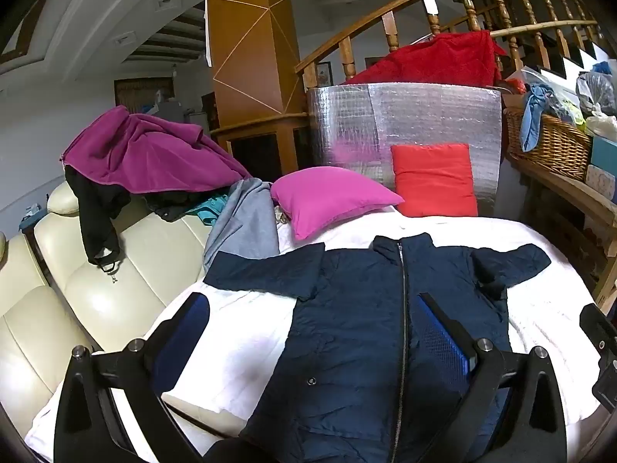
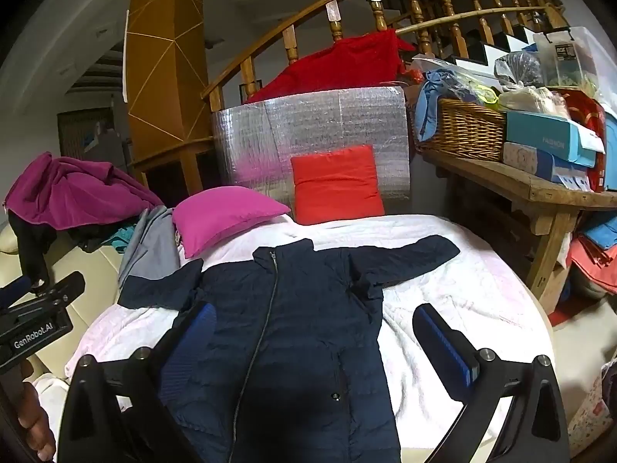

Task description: Fold large clothes

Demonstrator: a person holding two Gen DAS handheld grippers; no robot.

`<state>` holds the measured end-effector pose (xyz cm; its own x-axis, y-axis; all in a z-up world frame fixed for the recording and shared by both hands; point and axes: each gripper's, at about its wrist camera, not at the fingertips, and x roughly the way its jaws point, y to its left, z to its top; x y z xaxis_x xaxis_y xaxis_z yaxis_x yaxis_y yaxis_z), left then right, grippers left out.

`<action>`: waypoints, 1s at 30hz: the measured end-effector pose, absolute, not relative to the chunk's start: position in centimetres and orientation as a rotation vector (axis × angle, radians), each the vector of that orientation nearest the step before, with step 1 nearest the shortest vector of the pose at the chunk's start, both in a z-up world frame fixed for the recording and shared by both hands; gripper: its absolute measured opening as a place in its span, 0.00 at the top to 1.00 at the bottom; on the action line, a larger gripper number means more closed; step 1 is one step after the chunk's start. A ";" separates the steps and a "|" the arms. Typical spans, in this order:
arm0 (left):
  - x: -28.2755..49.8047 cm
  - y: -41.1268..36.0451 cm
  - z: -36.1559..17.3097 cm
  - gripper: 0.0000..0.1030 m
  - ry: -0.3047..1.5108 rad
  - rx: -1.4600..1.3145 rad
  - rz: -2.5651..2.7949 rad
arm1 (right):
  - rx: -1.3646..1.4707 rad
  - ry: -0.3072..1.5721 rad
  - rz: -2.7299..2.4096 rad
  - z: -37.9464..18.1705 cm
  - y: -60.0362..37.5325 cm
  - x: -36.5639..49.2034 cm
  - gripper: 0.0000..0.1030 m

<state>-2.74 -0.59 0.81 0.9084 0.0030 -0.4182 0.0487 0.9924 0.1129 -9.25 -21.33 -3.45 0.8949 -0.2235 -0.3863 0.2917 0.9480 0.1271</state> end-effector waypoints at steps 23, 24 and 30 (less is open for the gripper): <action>-2.5 0.2 0.6 0.00 0.440 0.115 -0.024 | 0.179 0.402 -0.268 -4.2 -20.7 -8.9 0.00; -2.6 0.3 0.6 0.00 0.441 0.113 -0.025 | 0.177 0.410 -0.269 -4.2 -20.6 -8.9 0.00; -2.5 0.2 0.5 0.00 0.443 0.112 -0.021 | 0.181 0.416 -0.269 -4.1 -20.6 -9.0 0.00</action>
